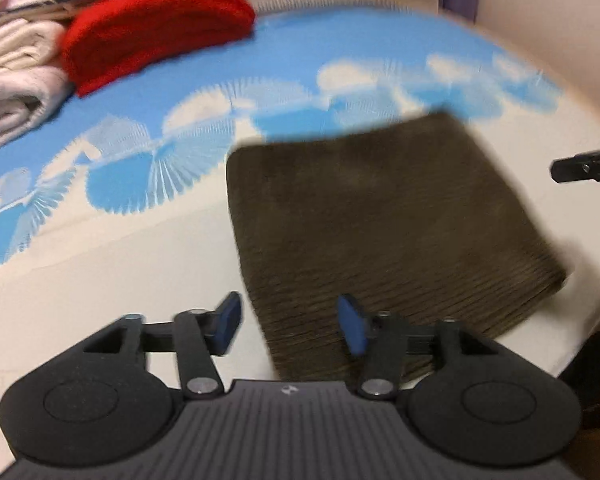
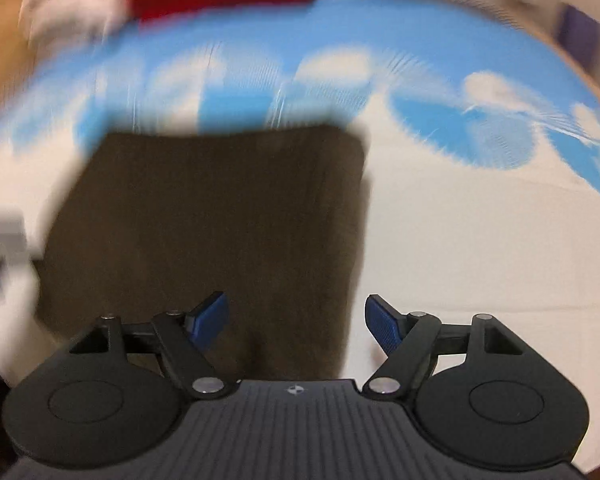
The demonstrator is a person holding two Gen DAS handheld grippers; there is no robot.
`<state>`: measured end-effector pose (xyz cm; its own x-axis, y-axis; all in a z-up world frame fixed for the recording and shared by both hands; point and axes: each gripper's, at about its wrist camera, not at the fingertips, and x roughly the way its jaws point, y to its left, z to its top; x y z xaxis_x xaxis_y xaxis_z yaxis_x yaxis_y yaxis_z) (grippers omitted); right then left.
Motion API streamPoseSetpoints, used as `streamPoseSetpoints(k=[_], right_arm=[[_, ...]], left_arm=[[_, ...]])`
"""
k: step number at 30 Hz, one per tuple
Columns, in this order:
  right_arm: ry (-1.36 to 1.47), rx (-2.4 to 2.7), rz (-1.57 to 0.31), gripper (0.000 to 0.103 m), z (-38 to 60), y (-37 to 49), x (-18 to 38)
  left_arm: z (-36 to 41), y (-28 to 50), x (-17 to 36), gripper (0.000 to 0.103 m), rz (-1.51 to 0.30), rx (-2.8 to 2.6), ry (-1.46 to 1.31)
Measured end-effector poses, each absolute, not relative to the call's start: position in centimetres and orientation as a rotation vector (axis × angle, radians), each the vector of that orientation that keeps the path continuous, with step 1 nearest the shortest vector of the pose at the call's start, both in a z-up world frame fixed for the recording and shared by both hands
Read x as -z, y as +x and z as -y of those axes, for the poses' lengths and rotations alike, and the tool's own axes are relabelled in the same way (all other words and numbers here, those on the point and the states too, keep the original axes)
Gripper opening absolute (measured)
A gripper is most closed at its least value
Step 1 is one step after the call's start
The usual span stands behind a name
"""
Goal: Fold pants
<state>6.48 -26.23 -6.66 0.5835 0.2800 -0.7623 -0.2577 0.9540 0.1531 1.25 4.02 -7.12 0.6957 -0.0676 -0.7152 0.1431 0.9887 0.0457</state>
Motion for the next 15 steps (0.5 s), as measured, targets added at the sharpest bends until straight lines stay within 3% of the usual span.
streamPoseSetpoints(k=[2, 3, 9, 15], right_arm=[[0.099, -0.289, -0.78, 0.087, 27.3, 4.0, 4.5], [0.113, -0.281, -0.733, 0.089, 27.6, 2.7, 3.9], [0.136, -0.277, -0.674, 0.094, 27.4, -2.3, 4.1], [0.047, -0.226, -0.741, 0.094, 26.1, -2.5, 5.9]], left_arm=[[-3.6, -1.2, 5.2, 0.091, -0.705, 0.071, 0.08], [-3.3, -2.5, 4.4, 0.094, -0.66, 0.039, 0.074], [-0.8, -8.3, 4.0, 0.096, -0.525, -0.005, 0.008], [0.5, -6.3, 6.4, 0.096, -0.636, -0.015, 0.052]])
